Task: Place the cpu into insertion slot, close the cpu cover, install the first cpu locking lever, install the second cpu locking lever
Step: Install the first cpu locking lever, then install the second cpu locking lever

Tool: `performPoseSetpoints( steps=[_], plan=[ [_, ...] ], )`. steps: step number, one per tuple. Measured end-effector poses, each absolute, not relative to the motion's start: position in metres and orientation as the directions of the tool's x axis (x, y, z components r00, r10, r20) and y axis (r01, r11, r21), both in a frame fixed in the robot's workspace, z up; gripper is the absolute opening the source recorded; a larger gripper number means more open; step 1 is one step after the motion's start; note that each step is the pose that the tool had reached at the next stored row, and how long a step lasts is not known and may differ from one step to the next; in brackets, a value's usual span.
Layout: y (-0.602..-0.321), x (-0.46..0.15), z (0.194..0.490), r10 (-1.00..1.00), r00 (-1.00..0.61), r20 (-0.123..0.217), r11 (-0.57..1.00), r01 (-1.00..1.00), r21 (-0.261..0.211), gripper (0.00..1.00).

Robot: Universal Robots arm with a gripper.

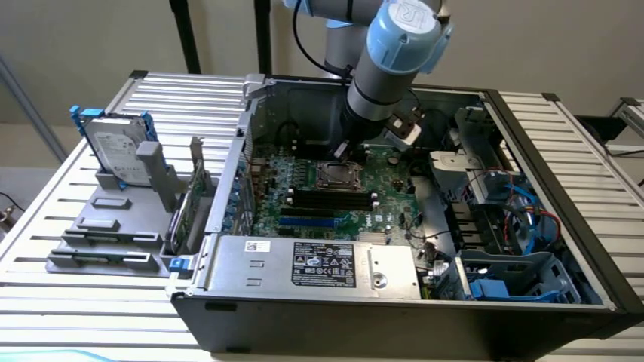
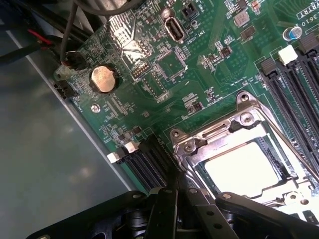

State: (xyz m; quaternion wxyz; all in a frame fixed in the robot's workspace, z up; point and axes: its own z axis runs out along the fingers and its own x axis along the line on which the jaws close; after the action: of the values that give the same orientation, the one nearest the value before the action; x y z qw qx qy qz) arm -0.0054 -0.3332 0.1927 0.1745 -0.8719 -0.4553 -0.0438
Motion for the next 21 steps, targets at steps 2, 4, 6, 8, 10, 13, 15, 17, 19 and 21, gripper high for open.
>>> performPoseSetpoints(
  steps=[2, 4, 6, 8, 10, 13, 15, 17, 19, 21],
  plan=[
    [-0.334, -0.005, 0.195, 0.778, 0.581, 0.237, -0.524, 0.809, -0.266, 0.11],
    [-0.336, -0.006, 0.198, 0.778, 0.581, 0.237, -0.524, 0.809, -0.266, 0.11],
    [-0.338, -0.008, 0.199, 0.778, 0.581, 0.237, -0.524, 0.809, -0.266, 0.11],
    [-0.339, -0.012, 0.2, 0.778, 0.581, 0.237, -0.524, 0.81, -0.265, 0.11],
    [-0.339, -0.018, 0.201, 0.778, 0.581, 0.237, -0.524, 0.81, -0.265, 0.11],
    [-0.341, -0.025, 0.204, 0.779, 0.581, 0.238, -0.524, 0.81, -0.265, 0.11],
    [-0.341, -0.025, 0.204, 0.779, 0.58, 0.238, -0.523, 0.81, -0.265, 0.11],
    [-0.341, -0.025, 0.204, 0.779, 0.58, 0.239, -0.523, 0.81, -0.265, 0.11],
    [-0.341, -0.025, 0.205, 0.779, 0.58, 0.239, -0.523, 0.81, -0.265, 0.11],
    [-0.341, -0.025, 0.205, 0.779, 0.58, 0.238, -0.523, 0.81, -0.265, 0.11]
  ],
)
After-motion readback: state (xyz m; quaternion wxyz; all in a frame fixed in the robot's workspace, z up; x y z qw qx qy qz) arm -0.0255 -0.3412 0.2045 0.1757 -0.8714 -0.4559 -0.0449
